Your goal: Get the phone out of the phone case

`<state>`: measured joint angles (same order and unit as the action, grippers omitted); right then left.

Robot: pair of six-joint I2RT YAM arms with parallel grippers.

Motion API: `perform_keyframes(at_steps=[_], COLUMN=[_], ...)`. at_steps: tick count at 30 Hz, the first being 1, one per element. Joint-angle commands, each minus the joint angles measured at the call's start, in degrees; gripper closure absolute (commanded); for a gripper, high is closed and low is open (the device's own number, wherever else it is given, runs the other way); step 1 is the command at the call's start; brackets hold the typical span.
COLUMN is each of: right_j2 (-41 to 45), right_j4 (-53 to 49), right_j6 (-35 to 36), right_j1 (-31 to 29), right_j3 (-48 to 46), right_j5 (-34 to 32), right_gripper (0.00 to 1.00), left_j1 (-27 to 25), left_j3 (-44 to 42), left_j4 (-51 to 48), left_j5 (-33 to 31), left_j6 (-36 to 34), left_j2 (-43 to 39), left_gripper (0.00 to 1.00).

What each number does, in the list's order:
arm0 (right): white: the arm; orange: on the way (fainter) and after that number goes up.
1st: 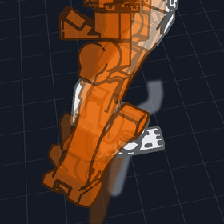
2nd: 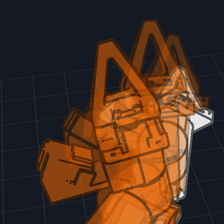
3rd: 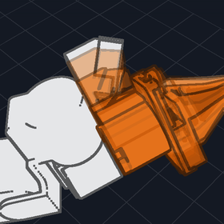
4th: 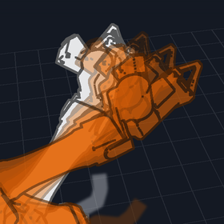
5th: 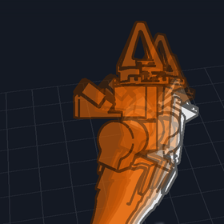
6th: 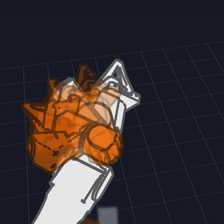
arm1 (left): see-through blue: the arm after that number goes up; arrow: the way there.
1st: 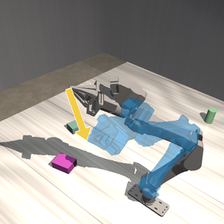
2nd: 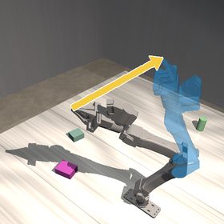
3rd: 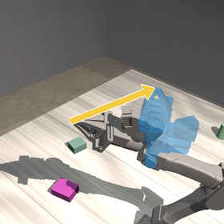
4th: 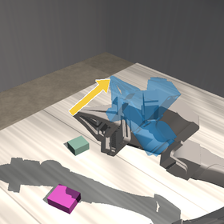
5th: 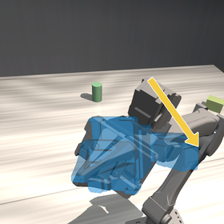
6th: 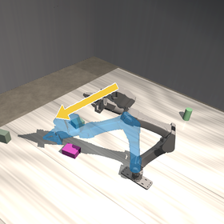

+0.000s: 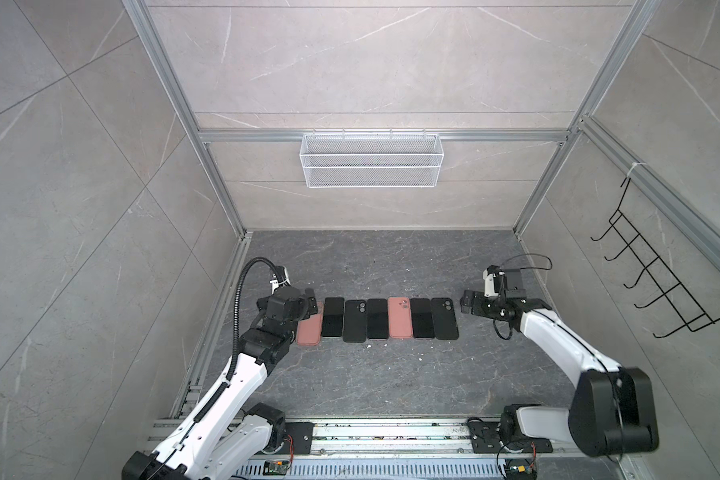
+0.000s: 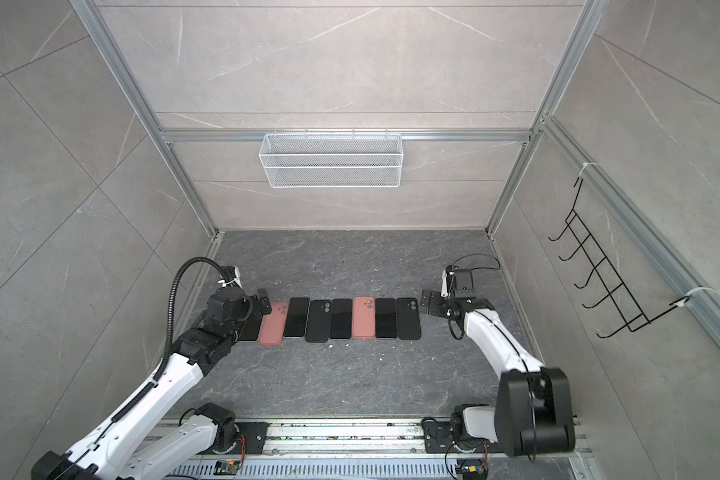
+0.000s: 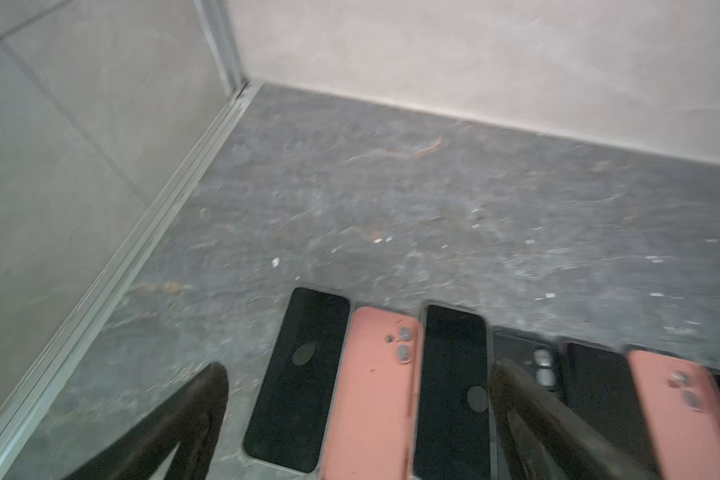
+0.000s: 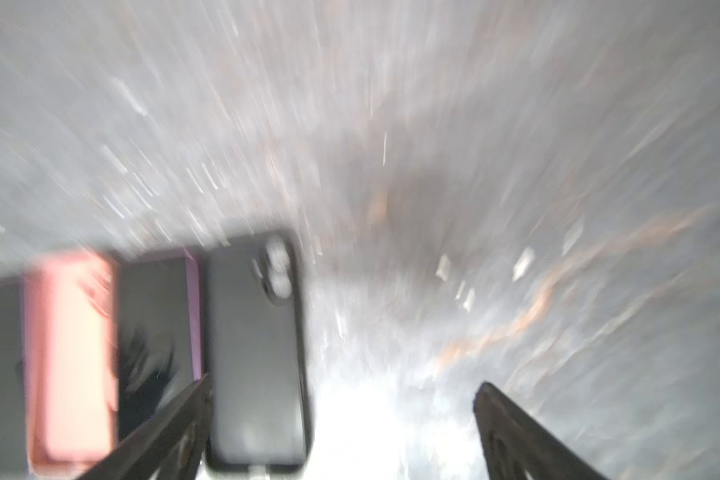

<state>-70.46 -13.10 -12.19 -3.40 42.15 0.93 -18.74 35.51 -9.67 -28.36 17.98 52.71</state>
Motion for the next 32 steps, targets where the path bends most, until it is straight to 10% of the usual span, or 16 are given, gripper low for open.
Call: perform_keyframes(at_steps=[1, 10, 14, 32], right_j2=[2.9, -8.6, -15.7, -16.0], right_j4=[28.0, 75.5, 67.0, 65.7], right_j6=[2.8, 13.3, 11.0, 9.0], right_j1=[-0.3, -4.7, -3.4, -1.6], right_j3=[-13.1, -30.6, -23.3, -22.6], right_j5=[-5.5, -13.4, -12.7, -14.0], right_gripper=[0.01, 0.00, 0.00, 0.00], left_j1=[5.7, 15.7, 19.8, 21.2], left_j3=[-8.6, -22.5, -15.8, -15.1], left_j4=[22.2, 59.8, 63.9, 58.2], left_j5=[-3.2, 9.2, 18.1, 19.6], left_j6=[-6.2, -18.3, -17.4, -15.8], left_j2=[0.2, 19.5, 35.4, 32.9], left_gripper=[0.00, 0.00, 0.01, 0.00])
